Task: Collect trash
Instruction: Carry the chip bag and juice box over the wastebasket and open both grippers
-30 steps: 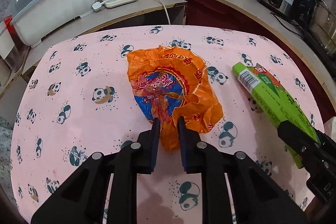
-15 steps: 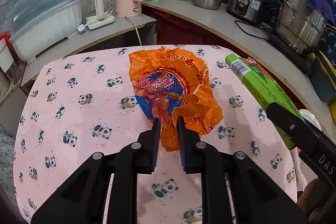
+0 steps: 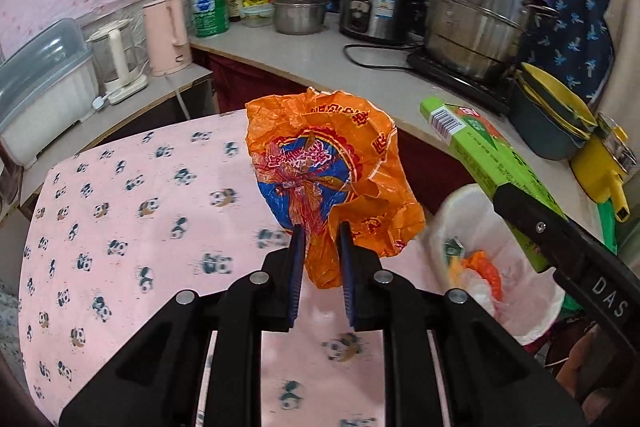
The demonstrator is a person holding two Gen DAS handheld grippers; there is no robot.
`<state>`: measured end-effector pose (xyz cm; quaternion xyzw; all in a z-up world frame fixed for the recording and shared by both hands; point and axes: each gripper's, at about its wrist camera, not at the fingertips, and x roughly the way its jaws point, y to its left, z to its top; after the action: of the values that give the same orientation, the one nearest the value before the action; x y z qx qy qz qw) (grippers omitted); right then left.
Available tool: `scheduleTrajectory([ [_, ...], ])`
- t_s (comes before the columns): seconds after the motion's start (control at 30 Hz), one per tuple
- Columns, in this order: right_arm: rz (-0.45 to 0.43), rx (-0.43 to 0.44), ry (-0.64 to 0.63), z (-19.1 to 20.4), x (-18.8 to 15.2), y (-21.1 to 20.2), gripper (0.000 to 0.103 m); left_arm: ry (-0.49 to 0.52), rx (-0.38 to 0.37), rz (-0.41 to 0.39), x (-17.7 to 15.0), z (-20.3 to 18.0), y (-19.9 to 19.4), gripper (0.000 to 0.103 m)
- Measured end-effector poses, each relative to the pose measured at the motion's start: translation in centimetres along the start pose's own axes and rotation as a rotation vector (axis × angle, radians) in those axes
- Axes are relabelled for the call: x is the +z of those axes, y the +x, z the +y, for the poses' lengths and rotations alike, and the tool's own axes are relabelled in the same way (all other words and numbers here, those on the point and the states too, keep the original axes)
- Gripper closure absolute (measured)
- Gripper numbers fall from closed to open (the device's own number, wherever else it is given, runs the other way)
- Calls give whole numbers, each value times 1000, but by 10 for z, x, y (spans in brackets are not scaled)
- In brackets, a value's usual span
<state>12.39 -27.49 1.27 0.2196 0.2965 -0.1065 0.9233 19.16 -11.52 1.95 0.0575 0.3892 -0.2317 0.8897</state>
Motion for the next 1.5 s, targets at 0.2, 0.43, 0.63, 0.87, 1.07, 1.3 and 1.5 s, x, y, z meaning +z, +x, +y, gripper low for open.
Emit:
scheduleTrajectory([
  [0.2, -40, -47, 65, -51, 1, -36, 53, 50, -62, 11, -7, -55, -8, 86],
  [0.43, -59, -97, 143, -99, -11, -60, 53, 104, -122, 54, -19, -104, -3, 86],
  [0.63, -52, -134, 184, -128, -22, -67, 53, 140, -151, 91, -29, -132, 8, 86],
  [0.87, -41, -152, 198, -141, -29, -64, 53, 161, -156, 120, -37, -150, 21, 86],
  [1.07, -26, -159, 207, -146, -33, -57, 53, 181, -153, 135, -40, -158, 30, 85],
  [1.3, -20, -174, 214, -151, -32, -50, 52, 189, -151, 141, -43, -161, 39, 80],
  [1.5, -48, -187, 236, -152, -30, -51, 43, 171, -128, 88, -41, -157, 35, 46],
])
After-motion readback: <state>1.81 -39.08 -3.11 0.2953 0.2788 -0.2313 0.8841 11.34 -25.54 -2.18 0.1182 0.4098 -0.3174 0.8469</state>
